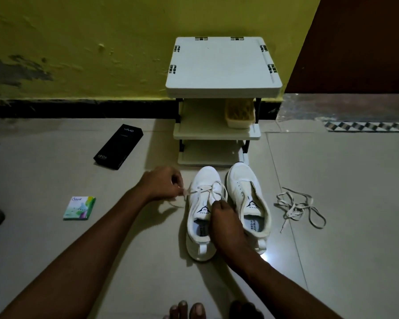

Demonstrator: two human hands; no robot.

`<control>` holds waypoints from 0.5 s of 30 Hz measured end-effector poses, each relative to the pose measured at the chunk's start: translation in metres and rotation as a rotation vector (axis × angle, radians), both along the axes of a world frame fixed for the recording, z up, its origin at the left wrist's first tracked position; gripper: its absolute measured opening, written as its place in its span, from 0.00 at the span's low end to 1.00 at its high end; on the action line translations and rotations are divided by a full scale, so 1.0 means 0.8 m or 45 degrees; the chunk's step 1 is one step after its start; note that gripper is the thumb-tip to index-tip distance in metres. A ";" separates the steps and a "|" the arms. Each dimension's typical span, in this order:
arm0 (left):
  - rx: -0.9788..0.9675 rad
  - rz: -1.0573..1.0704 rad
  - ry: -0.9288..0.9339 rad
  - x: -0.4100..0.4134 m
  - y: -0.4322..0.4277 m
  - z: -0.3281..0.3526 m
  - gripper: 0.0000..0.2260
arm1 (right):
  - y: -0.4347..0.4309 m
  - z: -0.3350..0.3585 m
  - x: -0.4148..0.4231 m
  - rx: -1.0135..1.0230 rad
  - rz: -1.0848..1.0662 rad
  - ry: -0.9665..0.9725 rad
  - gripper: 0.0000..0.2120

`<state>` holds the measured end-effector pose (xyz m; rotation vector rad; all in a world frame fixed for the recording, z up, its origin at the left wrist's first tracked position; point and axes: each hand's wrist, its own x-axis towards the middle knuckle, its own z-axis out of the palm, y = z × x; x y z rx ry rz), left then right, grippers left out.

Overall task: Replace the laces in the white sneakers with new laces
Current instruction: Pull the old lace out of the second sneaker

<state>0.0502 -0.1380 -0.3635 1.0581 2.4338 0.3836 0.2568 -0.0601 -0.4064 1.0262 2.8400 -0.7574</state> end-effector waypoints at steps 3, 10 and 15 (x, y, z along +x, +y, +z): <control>0.017 -0.040 -0.241 0.014 -0.007 -0.019 0.24 | 0.003 0.003 -0.002 -0.029 0.019 0.089 0.21; -0.199 -0.435 -0.370 0.010 0.006 -0.022 0.61 | 0.049 0.022 -0.044 -0.044 0.215 0.244 0.19; -0.247 -0.503 -0.231 0.022 0.016 -0.019 0.60 | 0.082 0.027 -0.077 0.019 0.391 0.119 0.05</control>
